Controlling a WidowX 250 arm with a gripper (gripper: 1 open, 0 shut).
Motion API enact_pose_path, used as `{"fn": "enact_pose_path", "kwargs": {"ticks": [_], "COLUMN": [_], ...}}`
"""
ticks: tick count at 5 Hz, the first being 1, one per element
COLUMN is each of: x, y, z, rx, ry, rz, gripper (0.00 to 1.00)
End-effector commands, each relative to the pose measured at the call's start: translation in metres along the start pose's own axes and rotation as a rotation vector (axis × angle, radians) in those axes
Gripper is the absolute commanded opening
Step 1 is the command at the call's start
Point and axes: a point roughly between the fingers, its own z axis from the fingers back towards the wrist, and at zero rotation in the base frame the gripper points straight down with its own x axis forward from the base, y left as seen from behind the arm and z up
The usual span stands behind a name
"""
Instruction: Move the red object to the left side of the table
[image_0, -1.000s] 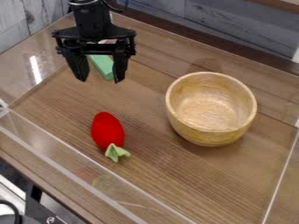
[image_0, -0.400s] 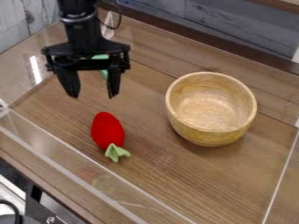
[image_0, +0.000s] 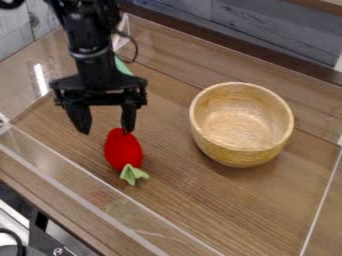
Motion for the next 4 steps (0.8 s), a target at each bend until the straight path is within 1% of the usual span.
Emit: {"fn": "enact_pose_path", "kwargs": {"ticks": [1,2,3,4], "x": [0.001,-0.006,-0.009,-0.002], "y": [-0.002,-0.015,-0.031,-0.040], "z": [-0.013,-0.015,-0.017,-0.017], "rx": [0.011,0.015,0.018,0.027], "ry": [-0.022,-0.034,-0.039,-0.040], "rz": [-0.001,0.058,0.111,0.096], "gripper": [0.00,0.00,0.00,0.00]}}
